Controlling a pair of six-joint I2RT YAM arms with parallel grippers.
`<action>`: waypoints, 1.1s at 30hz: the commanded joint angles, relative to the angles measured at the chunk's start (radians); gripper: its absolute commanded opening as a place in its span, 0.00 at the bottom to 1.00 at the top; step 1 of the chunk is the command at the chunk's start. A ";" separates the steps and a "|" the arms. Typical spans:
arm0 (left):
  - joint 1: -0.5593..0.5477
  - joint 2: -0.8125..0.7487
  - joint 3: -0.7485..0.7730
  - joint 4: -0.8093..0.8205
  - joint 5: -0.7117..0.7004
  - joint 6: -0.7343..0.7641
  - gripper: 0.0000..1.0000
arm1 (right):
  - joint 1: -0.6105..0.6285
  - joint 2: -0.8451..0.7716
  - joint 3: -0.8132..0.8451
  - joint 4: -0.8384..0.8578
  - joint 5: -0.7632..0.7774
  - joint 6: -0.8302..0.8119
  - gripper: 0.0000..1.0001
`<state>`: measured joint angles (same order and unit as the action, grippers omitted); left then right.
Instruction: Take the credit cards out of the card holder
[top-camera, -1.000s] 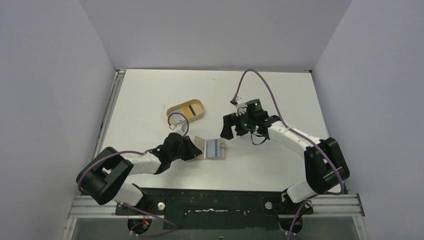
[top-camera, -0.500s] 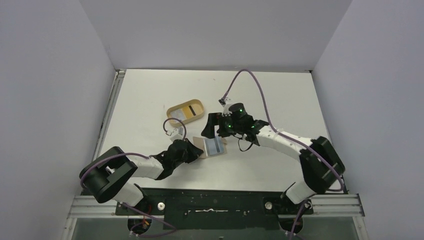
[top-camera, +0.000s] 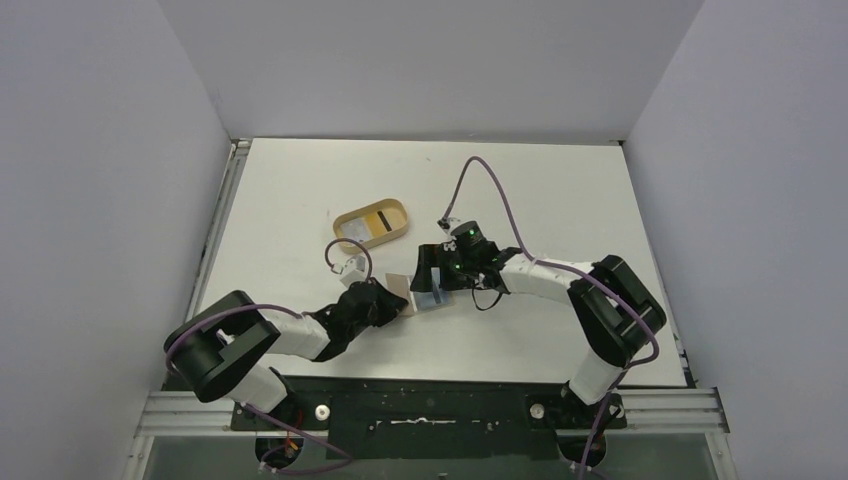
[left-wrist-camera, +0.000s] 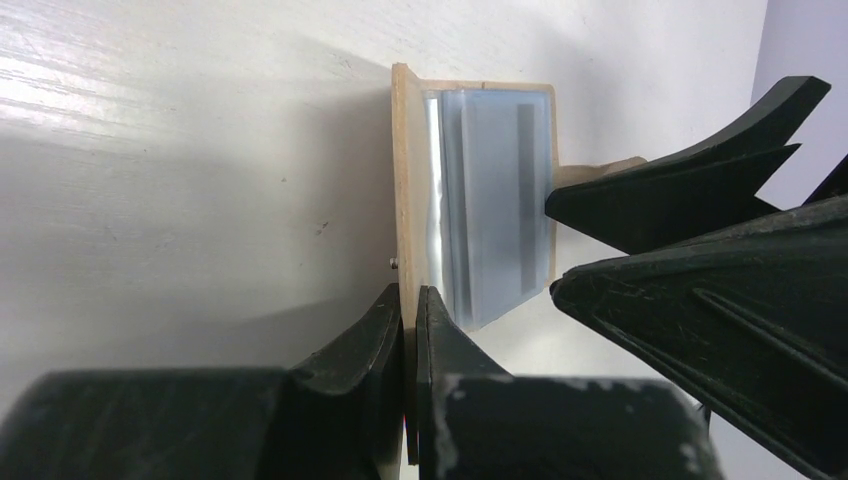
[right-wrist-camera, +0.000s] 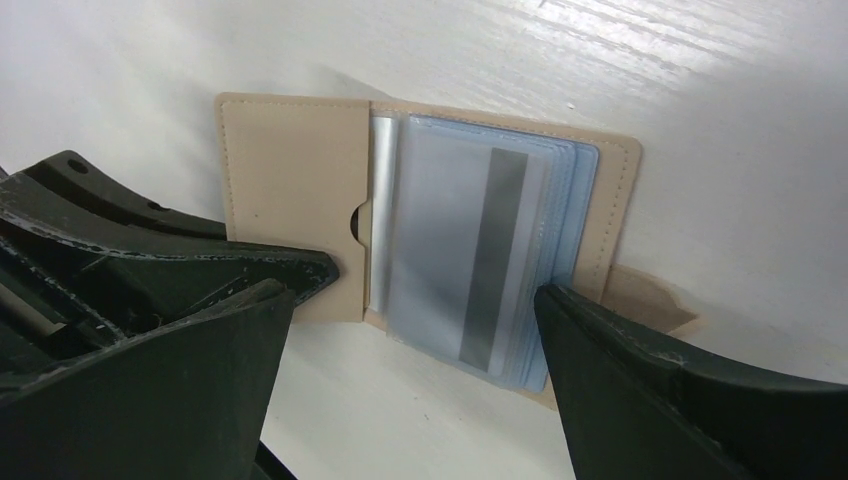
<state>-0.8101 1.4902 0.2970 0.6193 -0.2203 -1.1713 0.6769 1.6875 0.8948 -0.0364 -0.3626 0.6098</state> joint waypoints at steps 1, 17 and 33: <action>-0.002 0.042 -0.021 -0.024 -0.046 0.018 0.00 | -0.015 -0.026 -0.017 -0.001 0.034 -0.026 0.99; 0.046 0.128 -0.050 0.090 0.087 -0.021 0.70 | -0.011 0.084 -0.070 0.105 -0.006 -0.010 0.99; 0.066 -0.147 -0.077 -0.245 -0.005 0.026 0.50 | -0.025 0.119 -0.076 0.137 -0.031 -0.015 0.98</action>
<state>-0.7509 1.3643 0.2348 0.5865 -0.1799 -1.2037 0.6479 1.7432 0.8524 0.1787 -0.3824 0.6067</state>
